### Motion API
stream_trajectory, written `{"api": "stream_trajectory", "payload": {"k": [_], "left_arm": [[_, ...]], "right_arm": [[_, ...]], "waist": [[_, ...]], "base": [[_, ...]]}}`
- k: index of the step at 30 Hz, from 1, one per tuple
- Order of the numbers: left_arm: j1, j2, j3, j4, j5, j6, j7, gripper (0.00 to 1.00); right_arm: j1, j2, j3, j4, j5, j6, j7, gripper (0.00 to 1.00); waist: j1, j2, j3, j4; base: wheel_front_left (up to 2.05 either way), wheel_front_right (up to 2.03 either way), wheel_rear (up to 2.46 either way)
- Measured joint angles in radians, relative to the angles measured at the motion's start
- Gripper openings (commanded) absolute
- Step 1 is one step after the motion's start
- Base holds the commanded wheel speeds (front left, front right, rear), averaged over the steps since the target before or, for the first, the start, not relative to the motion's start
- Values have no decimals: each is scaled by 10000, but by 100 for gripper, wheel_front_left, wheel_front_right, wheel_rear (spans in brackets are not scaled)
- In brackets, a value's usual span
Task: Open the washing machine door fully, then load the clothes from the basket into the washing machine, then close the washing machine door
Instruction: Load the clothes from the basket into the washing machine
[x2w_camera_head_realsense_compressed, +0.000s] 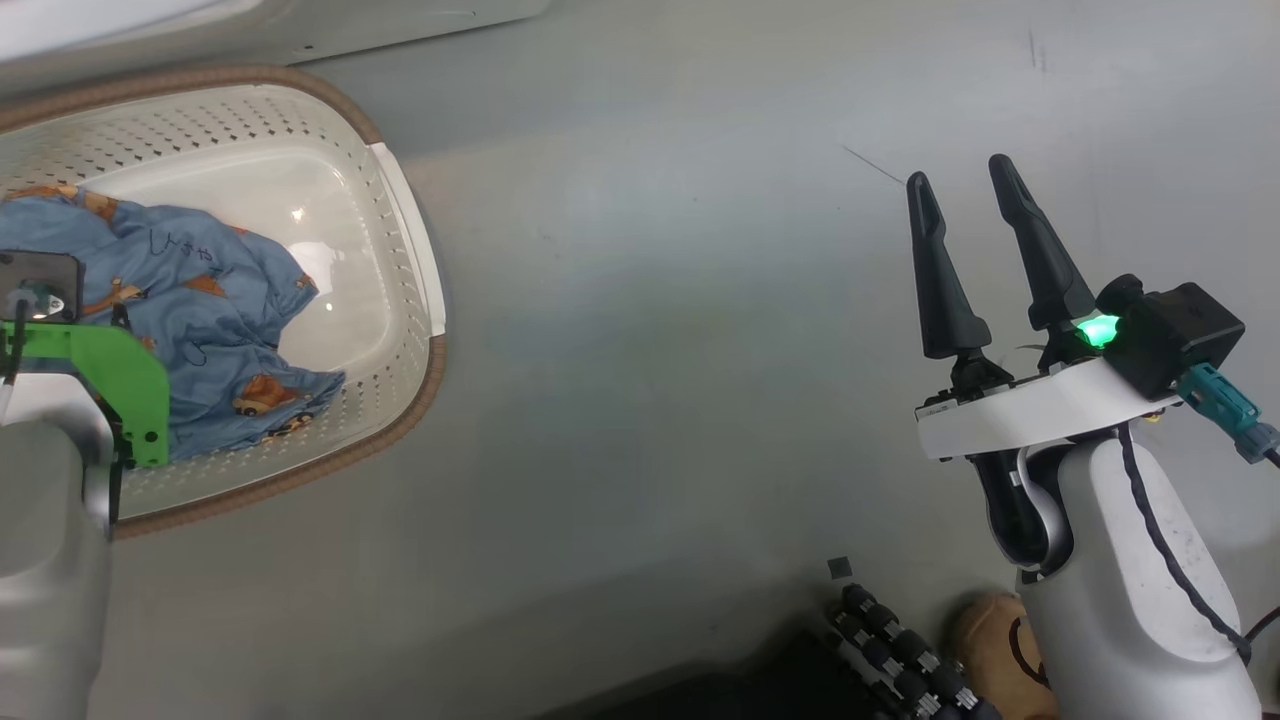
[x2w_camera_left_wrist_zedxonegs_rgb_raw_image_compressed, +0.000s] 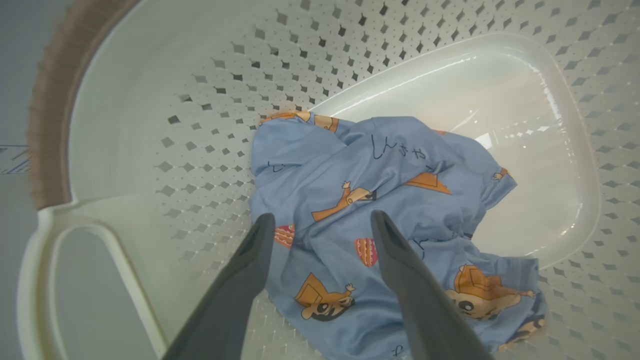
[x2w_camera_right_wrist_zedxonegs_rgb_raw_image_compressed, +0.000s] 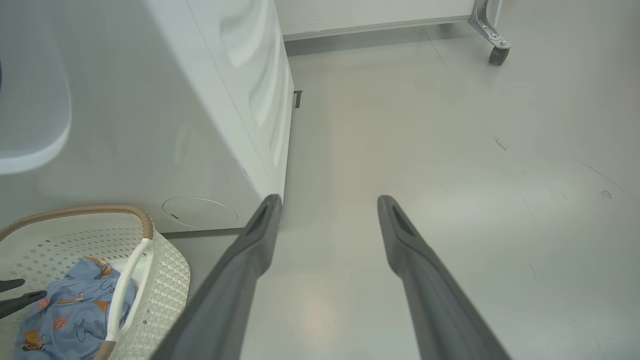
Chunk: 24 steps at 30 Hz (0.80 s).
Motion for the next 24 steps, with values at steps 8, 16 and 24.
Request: {"api": "stream_trajectory", "payload": {"k": [8, 16, 24], "left_arm": [[-376, 203, -15, 244, 117, 0, 86, 100], [-595, 251, -19, 502, 119, 0, 77, 100], [-971, 337, -40, 673, 194, 0, 92, 100]], "right_arm": [[-240, 0, 63, -67, 100, -88, 0, 100], [-329, 2, 211, -82, 194, -94, 0, 100], [-458, 2, 276, -178, 280, -102, 0, 100]], "waist": [[0, 0, 503, -170], [-1, 0, 775, -266], [-1, 0, 1082, -337]], "base": [[0, 0, 0], [0, 0, 0], [0, 0, 0]]}}
